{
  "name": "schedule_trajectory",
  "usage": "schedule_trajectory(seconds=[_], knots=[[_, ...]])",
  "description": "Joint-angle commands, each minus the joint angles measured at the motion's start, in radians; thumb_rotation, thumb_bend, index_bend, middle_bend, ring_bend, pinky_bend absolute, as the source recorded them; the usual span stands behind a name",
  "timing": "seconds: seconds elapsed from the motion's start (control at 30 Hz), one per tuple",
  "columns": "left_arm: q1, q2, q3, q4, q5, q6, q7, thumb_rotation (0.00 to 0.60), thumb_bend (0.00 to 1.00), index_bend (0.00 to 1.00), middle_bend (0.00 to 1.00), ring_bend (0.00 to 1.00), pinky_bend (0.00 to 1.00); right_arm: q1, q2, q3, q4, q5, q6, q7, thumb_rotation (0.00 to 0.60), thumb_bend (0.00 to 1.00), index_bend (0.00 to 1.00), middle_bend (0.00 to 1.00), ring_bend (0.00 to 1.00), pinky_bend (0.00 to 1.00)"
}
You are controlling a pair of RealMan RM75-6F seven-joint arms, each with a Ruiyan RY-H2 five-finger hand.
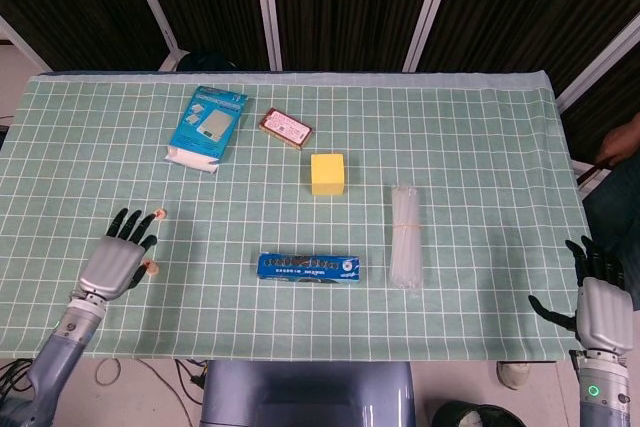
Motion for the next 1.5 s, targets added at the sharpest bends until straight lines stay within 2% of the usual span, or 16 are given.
schedule_trajectory(seconds=[0.03,0.27,0.43,0.63,1.0,1.5], knots=[[-0.016,0.013,-0.024,-0.013,-0.005,-0.003,-0.020,0.600,0.30,0.32,0.07,0.00,0.00,0.000,-0.003,0.001,0.001,0.001,0.004,-0.004,0.600,0.27,0.12,0.06,0.02,0.00],[-0.075,0.013,-0.090,0.005,-0.114,-0.089,-0.012,0.600,0.26,0.30,0.07,0.00,0.00,0.001,-0.007,0.004,0.000,0.007,0.005,-0.010,0.600,0.27,0.12,0.06,0.02,0.00],[-0.128,-0.022,-0.116,0.060,-0.197,-0.170,0.020,0.600,0.26,0.30,0.07,0.00,0.00,0.000,-0.008,0.005,-0.001,0.011,0.006,-0.011,0.600,0.27,0.12,0.06,0.02,0.00],[-0.174,-0.079,-0.139,0.132,-0.271,-0.218,0.030,0.600,0.26,0.31,0.07,0.00,0.00,0.001,-0.010,0.009,-0.005,0.022,0.005,-0.014,0.600,0.27,0.12,0.06,0.02,0.00],[-0.234,-0.116,-0.145,0.215,-0.382,-0.288,0.072,0.600,0.26,0.36,0.07,0.00,0.00,0.000,-0.012,0.013,-0.007,0.030,0.008,-0.015,0.600,0.27,0.12,0.06,0.02,0.00],[-0.276,-0.153,-0.124,0.290,-0.453,-0.313,0.098,0.600,0.27,0.40,0.07,0.00,0.00,0.001,-0.016,0.016,-0.008,0.036,0.009,-0.021,0.600,0.27,0.12,0.06,0.02,0.00]])
